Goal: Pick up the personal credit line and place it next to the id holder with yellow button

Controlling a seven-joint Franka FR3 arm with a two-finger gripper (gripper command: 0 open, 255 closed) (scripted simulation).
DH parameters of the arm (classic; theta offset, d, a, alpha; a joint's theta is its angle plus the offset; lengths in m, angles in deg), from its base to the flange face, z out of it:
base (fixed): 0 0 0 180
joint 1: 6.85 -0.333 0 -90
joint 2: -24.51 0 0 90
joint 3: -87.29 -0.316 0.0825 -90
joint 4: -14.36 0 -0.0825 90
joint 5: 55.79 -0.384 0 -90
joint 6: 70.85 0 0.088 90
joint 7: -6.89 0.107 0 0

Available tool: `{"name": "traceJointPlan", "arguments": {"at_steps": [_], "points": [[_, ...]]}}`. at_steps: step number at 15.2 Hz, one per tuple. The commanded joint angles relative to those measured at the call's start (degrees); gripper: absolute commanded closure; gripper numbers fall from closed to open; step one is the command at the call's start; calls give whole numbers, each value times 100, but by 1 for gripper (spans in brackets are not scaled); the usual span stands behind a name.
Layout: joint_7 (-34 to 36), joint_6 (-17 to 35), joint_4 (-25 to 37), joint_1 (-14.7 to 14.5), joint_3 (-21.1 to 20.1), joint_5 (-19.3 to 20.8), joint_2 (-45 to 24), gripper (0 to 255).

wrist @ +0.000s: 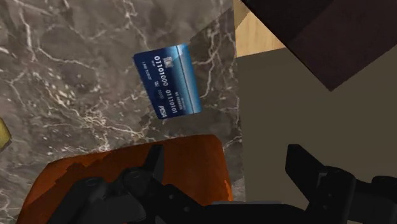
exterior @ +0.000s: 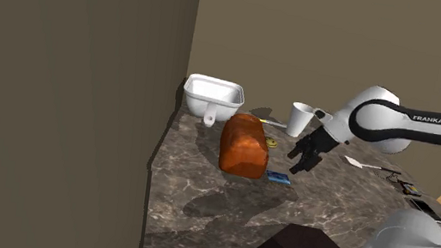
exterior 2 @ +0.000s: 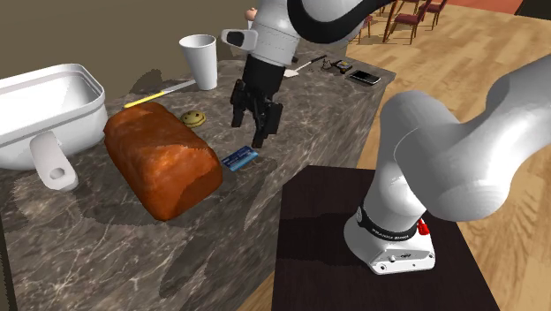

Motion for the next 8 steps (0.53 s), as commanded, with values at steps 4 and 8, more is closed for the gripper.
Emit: {"name": "traceJointPlan", "arguments": {"at_steps": [4,8], "points": [[-2284,1240,93,-1181,1990,-124,-819,0],[-2360,1688,-9,-1532,2220,-227,-1076,0]]}}
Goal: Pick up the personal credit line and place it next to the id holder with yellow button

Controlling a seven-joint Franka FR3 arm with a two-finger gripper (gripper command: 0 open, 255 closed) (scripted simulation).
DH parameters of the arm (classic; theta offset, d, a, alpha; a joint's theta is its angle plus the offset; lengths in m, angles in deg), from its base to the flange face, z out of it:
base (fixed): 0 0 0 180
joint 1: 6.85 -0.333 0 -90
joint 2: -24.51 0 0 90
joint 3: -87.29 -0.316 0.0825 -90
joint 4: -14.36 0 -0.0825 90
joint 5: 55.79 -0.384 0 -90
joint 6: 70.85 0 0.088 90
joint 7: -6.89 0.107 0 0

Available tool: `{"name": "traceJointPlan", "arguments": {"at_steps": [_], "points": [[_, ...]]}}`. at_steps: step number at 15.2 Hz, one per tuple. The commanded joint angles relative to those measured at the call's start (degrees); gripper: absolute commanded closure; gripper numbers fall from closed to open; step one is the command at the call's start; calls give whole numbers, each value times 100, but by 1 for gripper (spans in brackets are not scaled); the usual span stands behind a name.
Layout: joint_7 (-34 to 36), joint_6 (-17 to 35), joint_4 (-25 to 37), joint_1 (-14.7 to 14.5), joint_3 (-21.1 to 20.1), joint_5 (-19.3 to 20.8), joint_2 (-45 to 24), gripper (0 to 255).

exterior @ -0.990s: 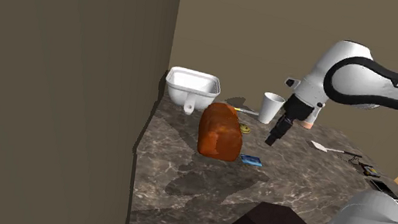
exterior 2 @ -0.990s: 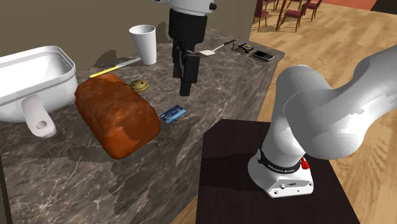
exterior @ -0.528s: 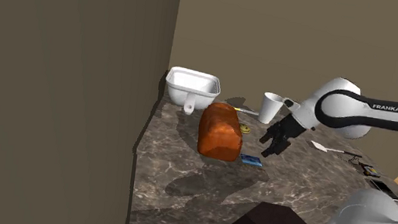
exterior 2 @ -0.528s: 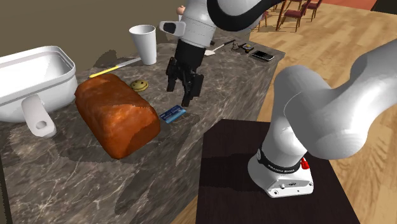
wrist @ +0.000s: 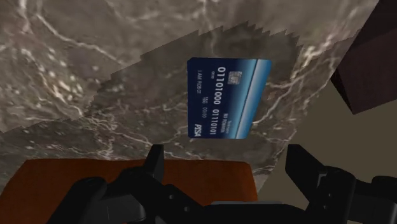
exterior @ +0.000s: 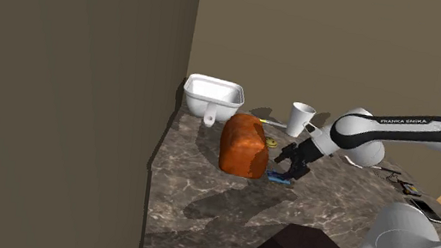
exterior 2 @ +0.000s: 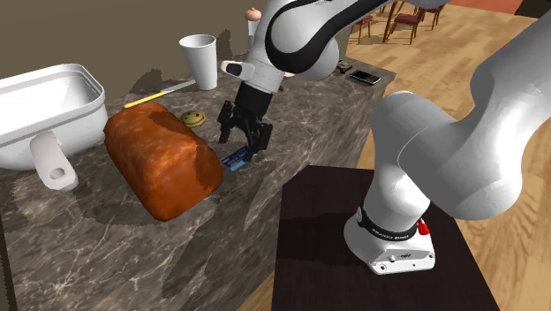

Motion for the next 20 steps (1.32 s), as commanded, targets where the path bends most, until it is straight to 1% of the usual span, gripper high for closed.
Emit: {"name": "traceJointPlan", "arguments": {"at_steps": [1,4,11,12,20], "points": [[-79,245,-36,-213,148,-72,-147,0],[-152,539,-82,-492,330,-176,-325,0],[-152,537,-82,-491,329,-175,-324,0],[-152,537,-82,-491,329,-175,-324,255],[-151,539,-84,-490,328,-175,-324,255]]}}
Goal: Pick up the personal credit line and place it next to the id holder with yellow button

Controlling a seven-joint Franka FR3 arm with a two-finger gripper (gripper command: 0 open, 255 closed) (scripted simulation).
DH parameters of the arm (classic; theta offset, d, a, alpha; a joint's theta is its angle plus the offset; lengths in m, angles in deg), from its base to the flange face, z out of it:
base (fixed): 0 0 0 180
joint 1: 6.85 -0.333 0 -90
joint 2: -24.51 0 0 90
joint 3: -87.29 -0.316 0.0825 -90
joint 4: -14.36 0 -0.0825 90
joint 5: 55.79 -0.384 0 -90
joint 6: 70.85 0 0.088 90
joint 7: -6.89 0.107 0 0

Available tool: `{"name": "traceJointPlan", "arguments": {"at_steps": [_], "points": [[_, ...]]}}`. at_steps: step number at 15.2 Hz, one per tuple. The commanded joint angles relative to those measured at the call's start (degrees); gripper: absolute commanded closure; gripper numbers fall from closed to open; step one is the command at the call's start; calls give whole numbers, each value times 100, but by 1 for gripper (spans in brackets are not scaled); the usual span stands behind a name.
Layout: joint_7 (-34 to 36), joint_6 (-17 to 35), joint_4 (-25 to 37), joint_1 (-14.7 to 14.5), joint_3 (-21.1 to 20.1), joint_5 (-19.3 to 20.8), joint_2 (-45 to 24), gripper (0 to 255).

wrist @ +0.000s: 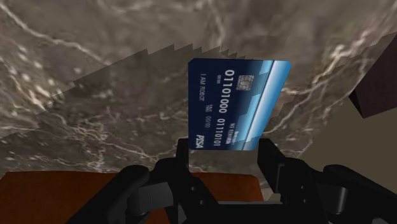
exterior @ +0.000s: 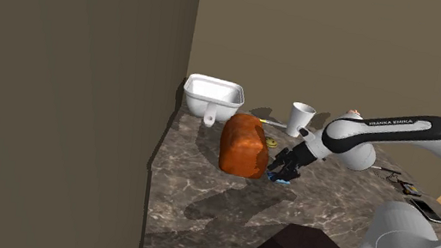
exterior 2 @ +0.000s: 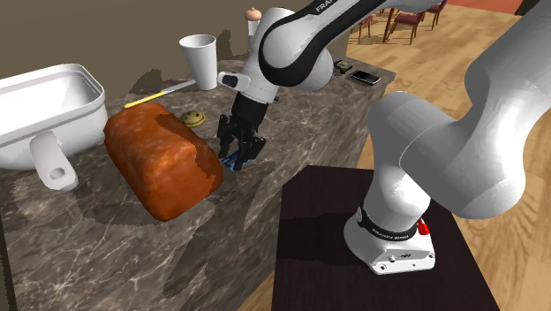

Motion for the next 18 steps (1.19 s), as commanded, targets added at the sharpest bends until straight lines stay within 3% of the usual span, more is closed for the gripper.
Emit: {"name": "traceJointPlan", "arguments": {"at_steps": [1,9,18], "points": [[-1,-1,0,-3,2,-1,-2,255],[451,-742,231,463,-660,116,442,255],[864,-1510,601,711,-1199,130,838,255]]}}
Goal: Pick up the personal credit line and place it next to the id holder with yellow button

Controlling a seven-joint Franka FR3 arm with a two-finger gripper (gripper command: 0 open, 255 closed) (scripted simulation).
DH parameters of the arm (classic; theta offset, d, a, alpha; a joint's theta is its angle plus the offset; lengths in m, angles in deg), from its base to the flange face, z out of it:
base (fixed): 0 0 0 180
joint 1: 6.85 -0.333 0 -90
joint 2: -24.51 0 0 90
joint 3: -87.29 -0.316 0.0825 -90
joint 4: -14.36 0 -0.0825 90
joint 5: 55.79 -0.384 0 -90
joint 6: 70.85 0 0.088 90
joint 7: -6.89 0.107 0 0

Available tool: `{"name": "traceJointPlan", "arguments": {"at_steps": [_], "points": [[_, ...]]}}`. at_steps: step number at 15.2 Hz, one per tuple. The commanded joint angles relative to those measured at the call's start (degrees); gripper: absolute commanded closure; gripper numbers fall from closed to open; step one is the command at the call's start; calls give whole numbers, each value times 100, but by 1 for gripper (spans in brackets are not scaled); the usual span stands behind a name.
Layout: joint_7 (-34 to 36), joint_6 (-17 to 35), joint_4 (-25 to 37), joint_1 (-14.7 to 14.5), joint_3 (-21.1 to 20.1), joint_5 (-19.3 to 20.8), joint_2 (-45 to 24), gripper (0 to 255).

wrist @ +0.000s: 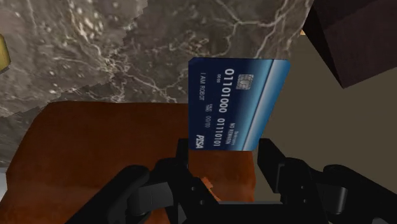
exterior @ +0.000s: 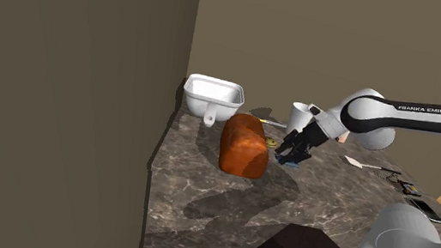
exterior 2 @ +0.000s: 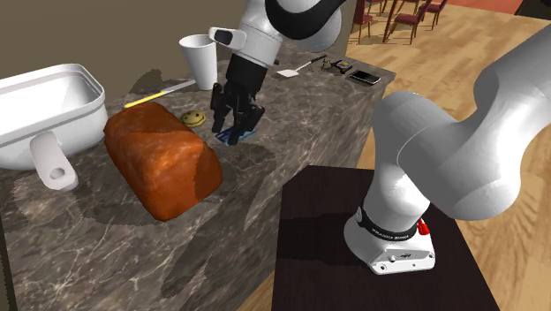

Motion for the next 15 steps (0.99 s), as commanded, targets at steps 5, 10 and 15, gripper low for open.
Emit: {"name": "traceJointPlan", "arguments": {"at_steps": [5,10,15], "points": [[220,-467,295,72,-269,-25,184,255],[-370,-1129,588,540,249,318,365,255],[-970,-1726,1066,805,819,605,367,255]]}}
